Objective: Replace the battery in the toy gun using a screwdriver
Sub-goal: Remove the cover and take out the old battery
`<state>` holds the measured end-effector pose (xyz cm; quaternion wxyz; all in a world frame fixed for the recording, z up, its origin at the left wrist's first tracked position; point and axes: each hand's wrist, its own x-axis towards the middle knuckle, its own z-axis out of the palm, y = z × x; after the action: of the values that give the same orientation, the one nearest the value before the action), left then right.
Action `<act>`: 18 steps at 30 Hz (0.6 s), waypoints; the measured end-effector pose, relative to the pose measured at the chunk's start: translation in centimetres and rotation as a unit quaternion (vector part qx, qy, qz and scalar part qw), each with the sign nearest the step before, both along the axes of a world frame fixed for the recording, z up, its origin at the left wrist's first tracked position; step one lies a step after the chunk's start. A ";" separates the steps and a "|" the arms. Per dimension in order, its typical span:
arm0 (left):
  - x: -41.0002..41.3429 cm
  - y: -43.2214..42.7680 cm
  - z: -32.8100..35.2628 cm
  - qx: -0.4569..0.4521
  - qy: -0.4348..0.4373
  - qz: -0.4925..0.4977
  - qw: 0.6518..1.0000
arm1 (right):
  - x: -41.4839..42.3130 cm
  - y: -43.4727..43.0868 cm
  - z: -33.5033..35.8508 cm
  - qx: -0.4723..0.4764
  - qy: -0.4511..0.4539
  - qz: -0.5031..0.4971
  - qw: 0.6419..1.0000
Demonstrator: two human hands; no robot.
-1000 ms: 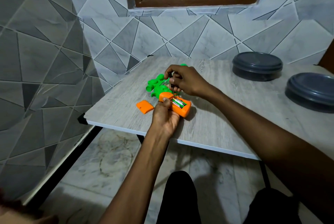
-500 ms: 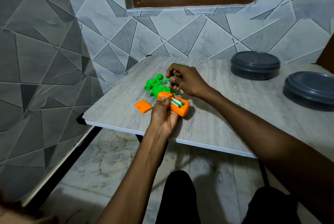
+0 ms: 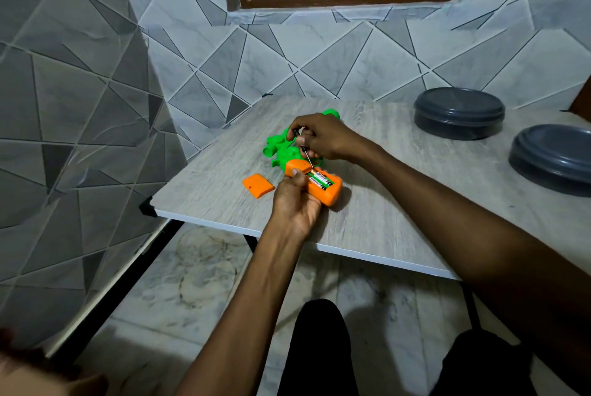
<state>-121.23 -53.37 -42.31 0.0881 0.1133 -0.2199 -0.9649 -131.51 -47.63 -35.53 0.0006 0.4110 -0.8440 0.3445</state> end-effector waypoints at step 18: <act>-0.5 0.0 -0.1 0.026 0.011 0.007 1.000 | 3.5 4.9 -1.0 0.093 0.085 0.004 0.992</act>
<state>-121.78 -53.33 -42.46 0.0940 0.1067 -0.1927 -0.9709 -127.98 -42.77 -36.50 0.0322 0.4403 -0.8678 0.2283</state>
